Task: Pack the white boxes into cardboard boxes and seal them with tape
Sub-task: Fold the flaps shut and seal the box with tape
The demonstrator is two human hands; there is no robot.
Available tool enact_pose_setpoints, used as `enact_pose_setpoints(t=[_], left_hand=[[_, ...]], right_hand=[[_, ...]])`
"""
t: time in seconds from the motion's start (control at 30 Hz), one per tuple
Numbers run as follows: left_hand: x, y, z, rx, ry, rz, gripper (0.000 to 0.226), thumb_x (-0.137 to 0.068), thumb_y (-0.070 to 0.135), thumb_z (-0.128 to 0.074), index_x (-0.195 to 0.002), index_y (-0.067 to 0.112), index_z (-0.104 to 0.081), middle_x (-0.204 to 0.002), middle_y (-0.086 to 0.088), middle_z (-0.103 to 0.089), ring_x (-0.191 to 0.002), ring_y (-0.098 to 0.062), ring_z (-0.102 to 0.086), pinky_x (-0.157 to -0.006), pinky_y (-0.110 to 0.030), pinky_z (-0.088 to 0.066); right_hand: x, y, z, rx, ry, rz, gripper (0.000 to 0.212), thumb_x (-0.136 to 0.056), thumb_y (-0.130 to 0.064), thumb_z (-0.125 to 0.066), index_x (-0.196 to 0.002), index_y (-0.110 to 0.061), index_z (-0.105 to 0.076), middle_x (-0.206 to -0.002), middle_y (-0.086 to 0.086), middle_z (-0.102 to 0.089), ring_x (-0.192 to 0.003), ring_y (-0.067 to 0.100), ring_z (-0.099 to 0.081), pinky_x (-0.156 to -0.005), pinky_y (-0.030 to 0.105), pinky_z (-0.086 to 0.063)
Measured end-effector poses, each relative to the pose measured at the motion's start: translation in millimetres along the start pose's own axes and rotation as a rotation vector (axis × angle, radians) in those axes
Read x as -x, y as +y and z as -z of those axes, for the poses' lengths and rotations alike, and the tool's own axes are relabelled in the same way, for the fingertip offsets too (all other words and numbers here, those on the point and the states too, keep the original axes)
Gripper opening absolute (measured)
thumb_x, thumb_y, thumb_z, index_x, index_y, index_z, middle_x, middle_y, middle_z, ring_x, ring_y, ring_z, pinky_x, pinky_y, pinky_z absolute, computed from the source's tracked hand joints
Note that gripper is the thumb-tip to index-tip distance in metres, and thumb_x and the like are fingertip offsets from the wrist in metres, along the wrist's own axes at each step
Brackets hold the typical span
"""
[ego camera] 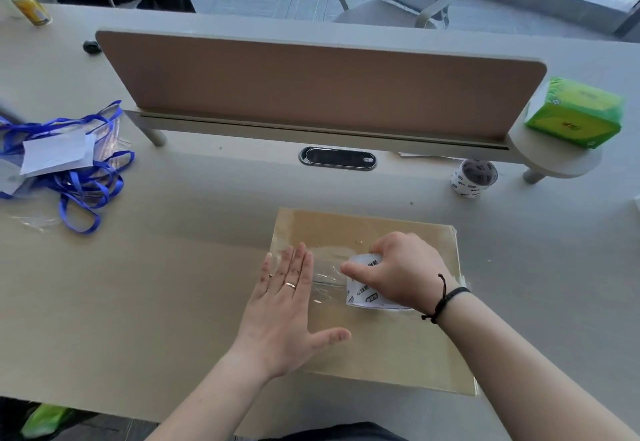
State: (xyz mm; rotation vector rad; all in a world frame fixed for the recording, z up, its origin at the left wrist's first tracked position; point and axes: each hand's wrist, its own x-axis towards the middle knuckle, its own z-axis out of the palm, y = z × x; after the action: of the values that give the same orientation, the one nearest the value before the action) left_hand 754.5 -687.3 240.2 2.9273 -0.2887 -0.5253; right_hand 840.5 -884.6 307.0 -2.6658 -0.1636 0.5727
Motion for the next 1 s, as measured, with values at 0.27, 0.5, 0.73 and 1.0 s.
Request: enact_pose_setpoints(t=[0.27,0.5,0.73,1.0], left_hand=[[-2.6,5.5,1.0,0.038,-0.05,0.041,0.125,-0.073,0.1,-0.02,-0.146,0.017,0.039,-0.154,0.003,0.047,-0.141,-0.011,0.046,-0.12,-0.039,0.023],[-5.2,6.2,0.6,0.002,-0.068,0.048,0.125,-0.073,0.1,-0.019,-0.148,0.018,0.038,-0.153,0.004,0.048,-0.141,-0.012,0.046,-0.119,-0.04,0.024],[-11.8,31.1,2.8,-0.038,-0.123,0.084,0.133,-0.067,0.103,-0.018,-0.142,0.012,0.043,-0.15,-0.006,0.052,-0.137,-0.019,0.051,-0.119,-0.044,0.024],[-23.1,46.3,-2.8,-0.012,-0.097,-0.056,0.12,-0.074,0.099,-0.023,-0.143,0.03,0.047,-0.15,-0.003,0.053,-0.138,-0.018,0.051,-0.119,-0.038,0.022]], right_hand=[[1.8,-10.8,-5.0,0.117,0.018,-0.012,0.052,-0.077,-0.061,-0.059,-0.06,-0.014,-0.047,-0.058,-0.001,-0.055,-0.059,0.025,-0.054,-0.048,0.027,-0.034],[-2.6,-19.8,-8.1,0.172,0.004,-0.026,0.043,-0.079,-0.056,-0.057,-0.065,-0.017,-0.049,-0.066,-0.002,-0.056,-0.068,0.028,-0.057,-0.057,0.028,-0.04],[-2.4,-22.1,-7.4,0.156,0.047,0.005,0.046,-0.084,-0.057,-0.052,-0.061,-0.018,-0.042,-0.062,-0.001,-0.05,-0.065,0.029,-0.052,-0.057,0.029,-0.037],[-7.5,7.9,-9.5,-0.3,-0.016,0.141,0.064,-0.082,-0.064,-0.065,-0.053,-0.017,-0.033,-0.05,-0.003,-0.038,-0.049,0.015,-0.038,-0.048,0.03,-0.029]])
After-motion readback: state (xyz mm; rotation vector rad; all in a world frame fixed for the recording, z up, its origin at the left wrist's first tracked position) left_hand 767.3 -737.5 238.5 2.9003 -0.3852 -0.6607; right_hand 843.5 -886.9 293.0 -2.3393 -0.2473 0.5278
